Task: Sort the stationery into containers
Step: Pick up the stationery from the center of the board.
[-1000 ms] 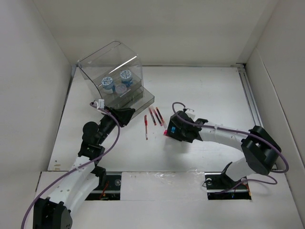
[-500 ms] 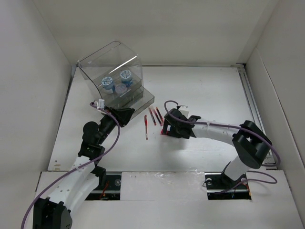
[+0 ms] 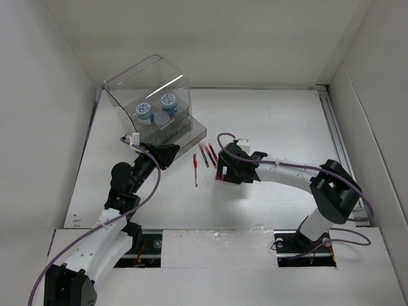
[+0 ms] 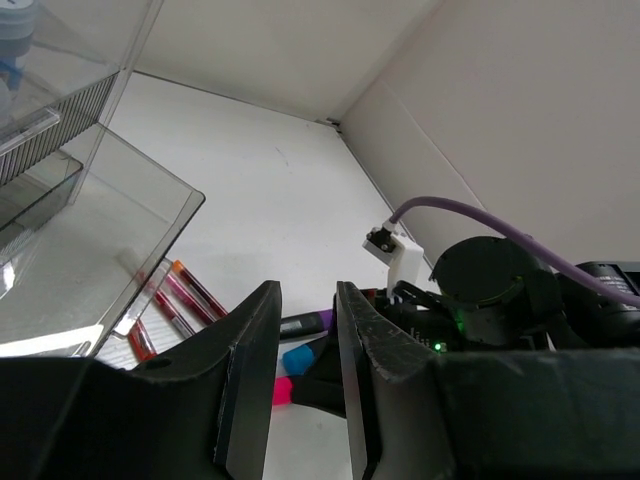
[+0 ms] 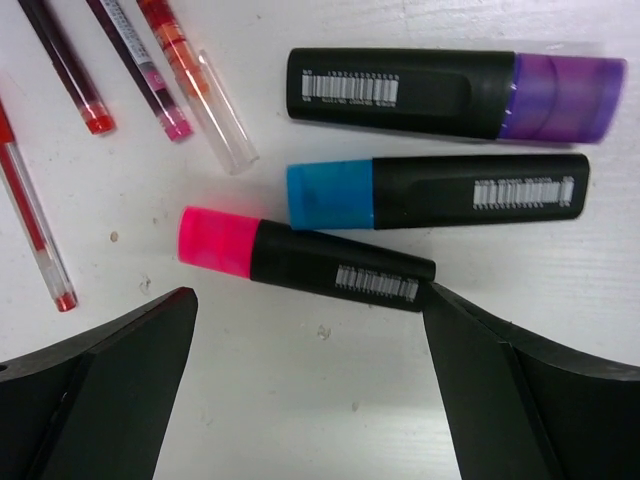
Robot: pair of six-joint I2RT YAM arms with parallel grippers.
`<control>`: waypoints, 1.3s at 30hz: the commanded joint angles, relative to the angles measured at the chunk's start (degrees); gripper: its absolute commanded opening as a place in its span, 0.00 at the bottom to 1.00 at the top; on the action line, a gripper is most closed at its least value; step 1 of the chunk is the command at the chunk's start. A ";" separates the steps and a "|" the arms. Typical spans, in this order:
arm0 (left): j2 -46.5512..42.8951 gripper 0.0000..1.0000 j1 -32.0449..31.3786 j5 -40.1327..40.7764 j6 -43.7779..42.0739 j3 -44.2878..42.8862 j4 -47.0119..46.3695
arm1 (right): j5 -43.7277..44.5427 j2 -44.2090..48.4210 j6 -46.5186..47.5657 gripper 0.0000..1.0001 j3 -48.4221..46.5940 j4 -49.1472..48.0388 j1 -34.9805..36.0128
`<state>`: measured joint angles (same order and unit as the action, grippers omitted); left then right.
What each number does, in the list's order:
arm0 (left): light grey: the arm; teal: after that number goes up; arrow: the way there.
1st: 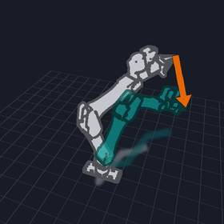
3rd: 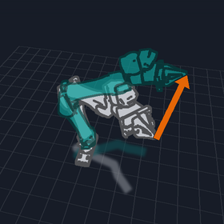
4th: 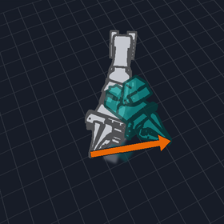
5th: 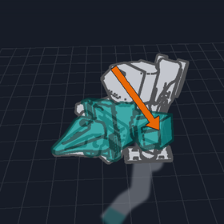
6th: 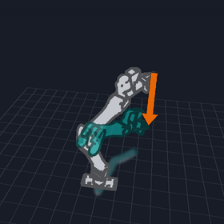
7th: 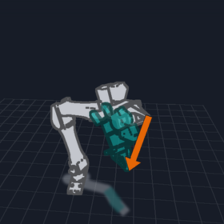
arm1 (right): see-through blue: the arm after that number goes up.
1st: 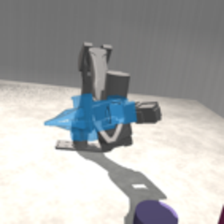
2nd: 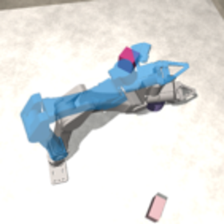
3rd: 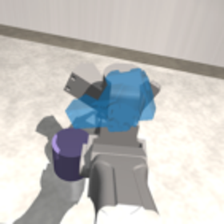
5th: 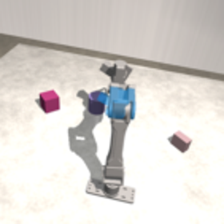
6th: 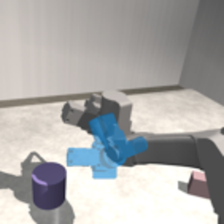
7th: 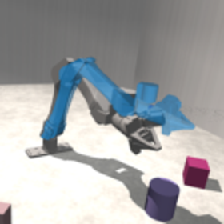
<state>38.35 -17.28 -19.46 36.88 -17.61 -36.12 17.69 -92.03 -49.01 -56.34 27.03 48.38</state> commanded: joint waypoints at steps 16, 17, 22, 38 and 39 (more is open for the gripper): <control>0.32 0.24 -0.30 -0.14 -1.20 0.12 -2.20 | 0.68 -4.65 6.21 1.00 -5.71 -5.05 -1.01; 0.32 0.24 -0.30 -0.14 -1.20 0.12 -2.20 | -0.02 -5.52 6.21 1.00 -6.41 -5.05 -1.01; 0.32 0.24 -0.30 -0.14 -1.20 0.12 -2.20 | -2.13 -7.38 6.21 1.00 -6.42 -7.07 -1.01; 0.32 0.23 -0.30 -0.14 -1.20 0.12 -2.20 | -5.12 1.50 -1.52 0.96 3.77 -7.07 4.43; 0.32 0.23 -0.30 0.47 -1.20 0.12 -1.59 | -5.12 1.50 -1.52 0.88 4.47 -7.60 5.05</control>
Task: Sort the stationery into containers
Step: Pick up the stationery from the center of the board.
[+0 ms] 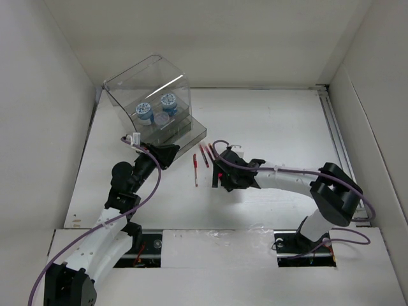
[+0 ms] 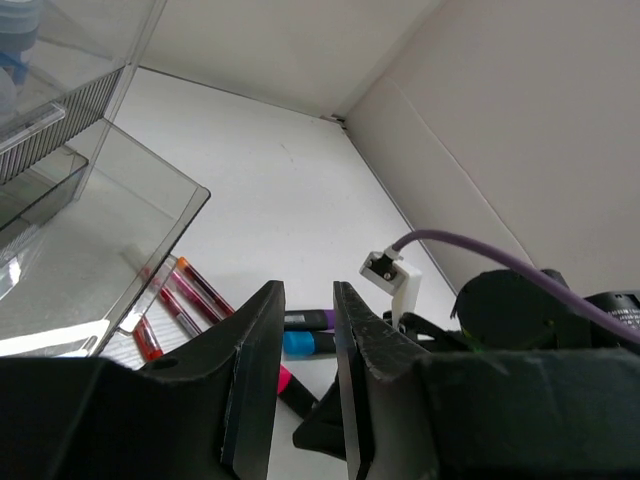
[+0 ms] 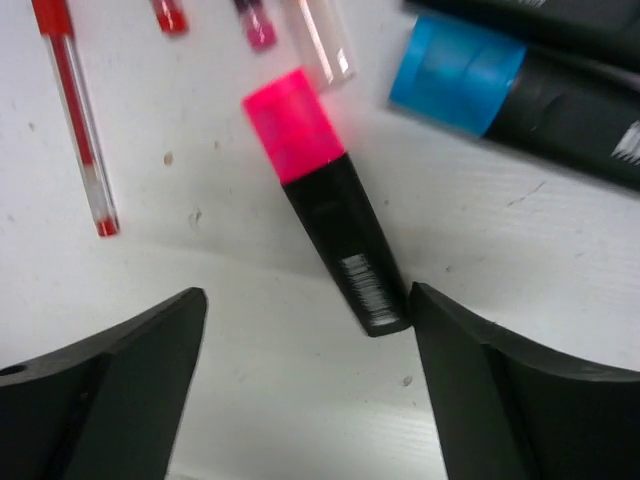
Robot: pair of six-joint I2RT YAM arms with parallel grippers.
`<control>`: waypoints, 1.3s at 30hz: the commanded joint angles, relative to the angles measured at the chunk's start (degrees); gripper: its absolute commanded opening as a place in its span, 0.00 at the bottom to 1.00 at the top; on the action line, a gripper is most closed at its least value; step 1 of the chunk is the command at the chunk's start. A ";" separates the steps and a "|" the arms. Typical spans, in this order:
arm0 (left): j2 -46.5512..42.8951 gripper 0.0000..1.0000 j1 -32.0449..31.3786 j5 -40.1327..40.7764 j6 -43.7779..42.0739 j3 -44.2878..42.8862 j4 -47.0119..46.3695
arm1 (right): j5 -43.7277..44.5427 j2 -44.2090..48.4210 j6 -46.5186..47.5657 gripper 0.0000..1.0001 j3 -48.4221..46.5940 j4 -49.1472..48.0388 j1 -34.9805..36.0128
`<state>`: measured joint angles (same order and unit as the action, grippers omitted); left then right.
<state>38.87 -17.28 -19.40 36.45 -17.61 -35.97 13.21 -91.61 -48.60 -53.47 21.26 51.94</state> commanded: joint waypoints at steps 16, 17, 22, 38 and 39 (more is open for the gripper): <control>-2.31 0.23 -0.30 1.56 -0.76 -0.41 0.19 | 6.30 -4.01 -4.14 0.38 -0.40 -1.49 3.78; -2.31 0.23 -0.30 1.56 -0.76 -0.41 0.19 | 6.30 -4.01 -4.14 0.34 -0.40 -1.48 3.78; -4.23 0.23 -0.30 1.56 -0.24 -1.64 2.65 | 6.91 -1.56 -5.36 0.14 -1.45 1.24 5.53; -20.32 0.43 -0.30 8.23 2.05 0.73 4.93 | 2.52 3.67 -1.94 0.12 -19.53 -12.62 6.15; -20.33 0.43 -0.30 8.24 1.53 0.73 5.81 | 2.52 1.72 -1.94 0.12 -21.74 -13.16 6.15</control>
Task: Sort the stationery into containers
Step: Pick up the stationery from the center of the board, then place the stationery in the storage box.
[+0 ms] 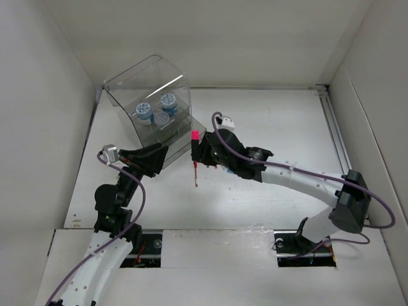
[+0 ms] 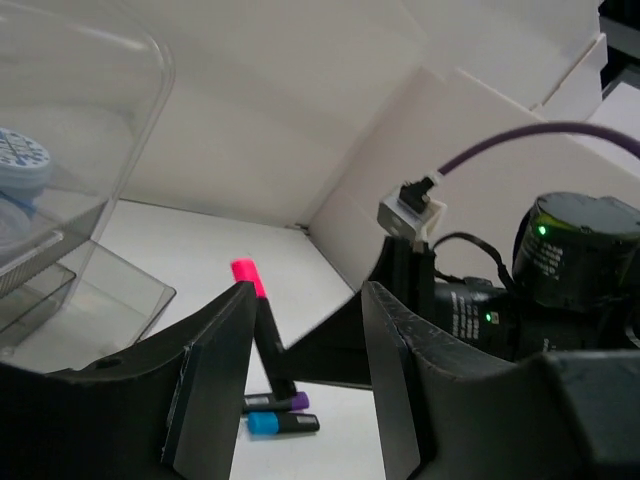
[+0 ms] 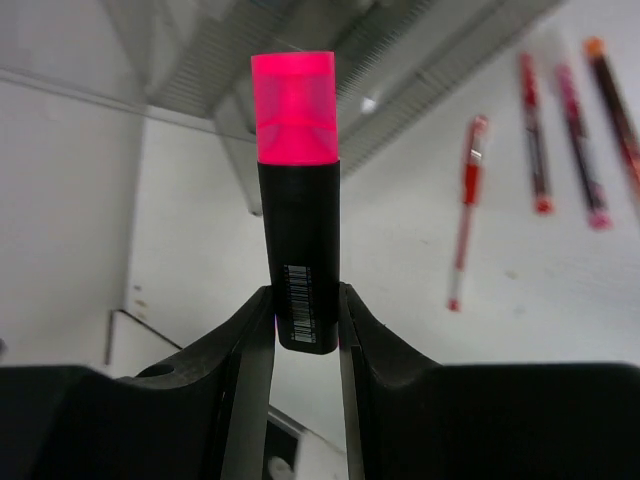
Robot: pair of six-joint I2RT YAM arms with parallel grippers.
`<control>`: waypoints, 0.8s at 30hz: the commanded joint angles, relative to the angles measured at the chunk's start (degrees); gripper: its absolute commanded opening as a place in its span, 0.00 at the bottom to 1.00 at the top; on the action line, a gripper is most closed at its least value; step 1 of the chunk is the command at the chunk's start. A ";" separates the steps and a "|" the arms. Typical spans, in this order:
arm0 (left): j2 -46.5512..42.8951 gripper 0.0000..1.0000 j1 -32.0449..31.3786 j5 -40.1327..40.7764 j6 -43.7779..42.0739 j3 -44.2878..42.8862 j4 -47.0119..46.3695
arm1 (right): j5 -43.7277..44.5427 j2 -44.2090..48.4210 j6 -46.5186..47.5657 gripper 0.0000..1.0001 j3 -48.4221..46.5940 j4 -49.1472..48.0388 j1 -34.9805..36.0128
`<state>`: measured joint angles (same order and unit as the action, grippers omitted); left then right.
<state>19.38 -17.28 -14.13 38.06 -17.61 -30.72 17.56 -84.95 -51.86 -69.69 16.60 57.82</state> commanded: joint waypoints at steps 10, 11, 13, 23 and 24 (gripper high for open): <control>-1.36 0.43 -0.30 4.37 -0.62 2.40 2.41 | -0.60 -22.88 -9.56 0.10 -20.83 -15.28 -2.54; -1.36 0.43 -0.30 5.24 -0.62 2.40 2.42 | -0.60 -23.76 -10.28 0.10 -21.53 -15.28 -3.32; -1.36 0.43 -1.00 5.78 -1.15 2.40 3.03 | -0.60 -25.61 -12.55 0.10 -22.85 -15.80 -3.86; -0.83 0.45 -1.00 5.78 -1.15 2.40 2.42 | -3.06 -26.42 -13.89 0.62 -22.07 -15.81 -4.91; -0.83 0.45 -1.00 5.78 -1.15 2.40 2.42 | -3.06 -25.02 -13.10 0.66 -21.54 -15.81 -4.91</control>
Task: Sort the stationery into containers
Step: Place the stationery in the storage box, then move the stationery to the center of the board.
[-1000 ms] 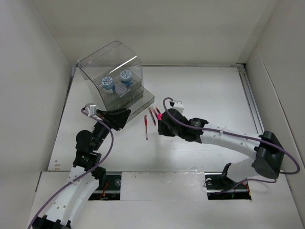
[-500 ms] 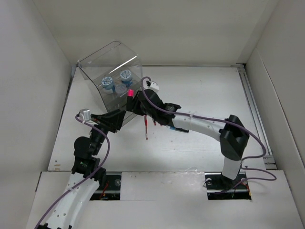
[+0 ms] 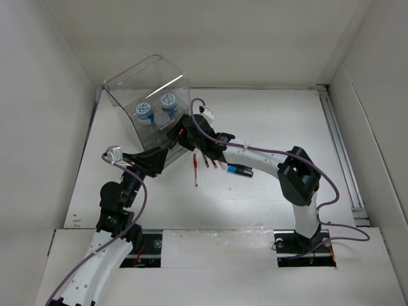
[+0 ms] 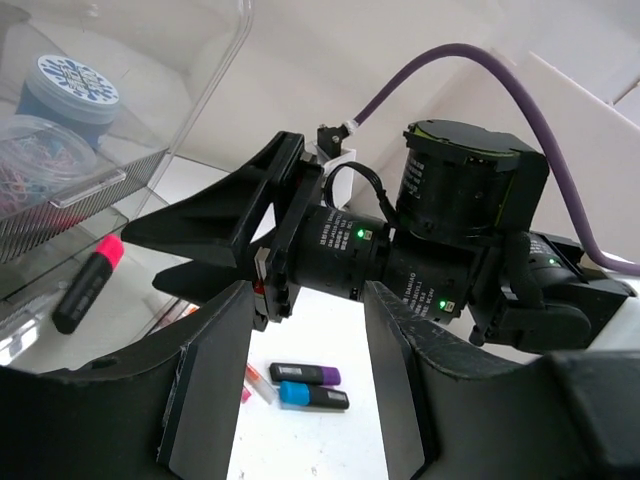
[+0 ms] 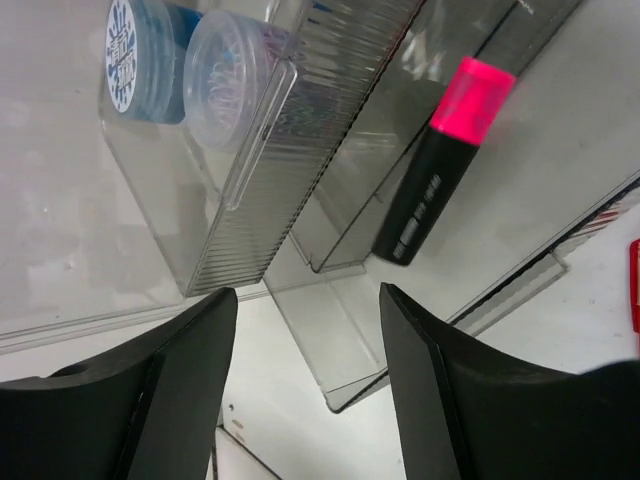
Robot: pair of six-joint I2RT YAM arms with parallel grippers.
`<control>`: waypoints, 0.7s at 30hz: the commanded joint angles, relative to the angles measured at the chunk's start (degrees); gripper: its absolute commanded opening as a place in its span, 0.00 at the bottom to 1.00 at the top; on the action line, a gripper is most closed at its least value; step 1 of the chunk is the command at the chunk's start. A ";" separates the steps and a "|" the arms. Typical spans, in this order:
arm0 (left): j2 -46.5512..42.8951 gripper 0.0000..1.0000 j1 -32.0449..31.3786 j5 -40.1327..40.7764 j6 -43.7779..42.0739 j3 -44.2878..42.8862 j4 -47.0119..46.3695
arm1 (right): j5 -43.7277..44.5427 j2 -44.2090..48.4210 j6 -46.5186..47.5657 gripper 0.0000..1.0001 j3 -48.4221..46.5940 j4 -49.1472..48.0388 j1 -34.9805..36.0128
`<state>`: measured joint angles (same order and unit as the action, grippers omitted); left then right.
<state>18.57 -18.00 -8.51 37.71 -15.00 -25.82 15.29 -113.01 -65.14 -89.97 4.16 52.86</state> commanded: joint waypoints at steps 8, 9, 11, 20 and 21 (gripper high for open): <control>0.50 0.45 -0.28 -0.36 -0.27 -0.20 -3.00 | 3.60 17.11 4.93 0.39 13.93 -3.37 -0.57; 0.50 0.45 -0.28 -0.36 -0.27 -0.20 -3.00 | 6.57 18.86 5.46 0.31 15.95 -3.37 -1.09; 0.50 0.45 -0.28 -0.36 -0.27 -0.20 -3.00 | 10.62 24.14 5.99 0.20 22.01 1.27 -1.70; 1.56 0.45 -0.28 -1.51 0.25 -0.20 -4.15 | 5.90 39.44 4.06 0.61 41.62 12.45 -21.63; 1.56 0.45 -0.28 -1.51 0.25 -0.20 -4.15 | 4.76 40.14 4.76 0.70 42.16 12.45 -22.53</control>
<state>20.01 -18.00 -8.95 37.87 -15.00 -26.41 23.86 -75.24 -61.45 -49.41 14.76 32.49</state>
